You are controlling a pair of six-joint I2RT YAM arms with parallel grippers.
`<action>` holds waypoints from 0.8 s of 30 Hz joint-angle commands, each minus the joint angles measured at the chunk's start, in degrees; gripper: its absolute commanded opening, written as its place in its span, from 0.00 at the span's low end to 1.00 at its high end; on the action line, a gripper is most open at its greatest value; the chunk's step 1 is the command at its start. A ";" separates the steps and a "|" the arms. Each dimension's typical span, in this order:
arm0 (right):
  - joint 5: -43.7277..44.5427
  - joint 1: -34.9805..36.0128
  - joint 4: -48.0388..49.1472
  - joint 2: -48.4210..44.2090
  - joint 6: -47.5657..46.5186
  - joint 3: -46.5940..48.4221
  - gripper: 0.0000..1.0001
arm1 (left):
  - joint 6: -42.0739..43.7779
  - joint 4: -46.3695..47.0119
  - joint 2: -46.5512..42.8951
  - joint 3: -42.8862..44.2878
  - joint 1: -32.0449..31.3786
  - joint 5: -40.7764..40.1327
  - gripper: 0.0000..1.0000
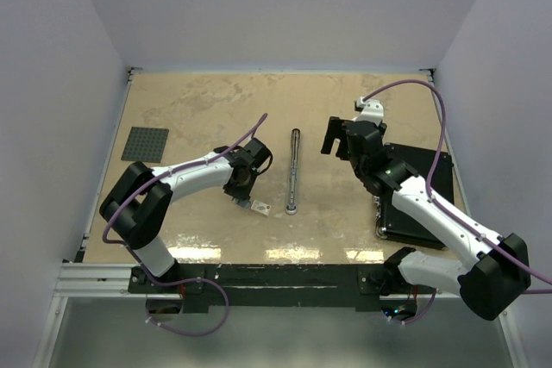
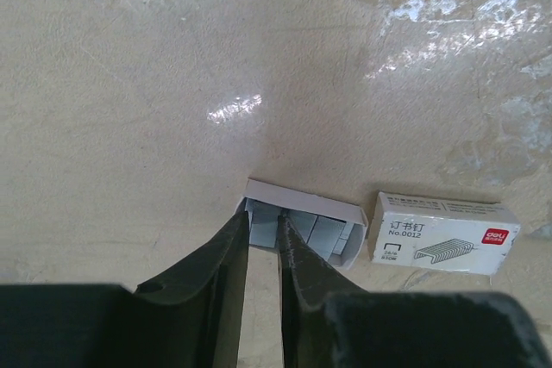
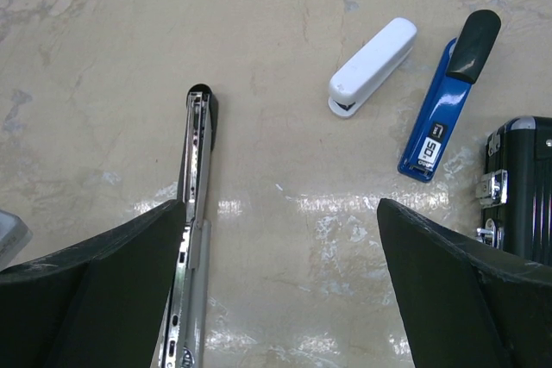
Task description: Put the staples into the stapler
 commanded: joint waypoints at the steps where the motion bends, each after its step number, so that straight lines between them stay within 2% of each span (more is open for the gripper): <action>1: -0.21 -0.21 1.72 -0.85 -0.18 -0.64 0.98 | 0.23 -1.71 0.72 1.84 0.14 -2.21 0.25; 15: -0.74 -0.21 1.81 -1.03 -0.27 -0.82 0.98 | 1.54 -0.04 1.86 1.14 0.76 3.41 0.26; 24: -1.09 -0.30 1.81 -0.85 -0.18 -0.73 0.98 | 1.72 -0.48 3.18 1.22 0.76 2.54 0.25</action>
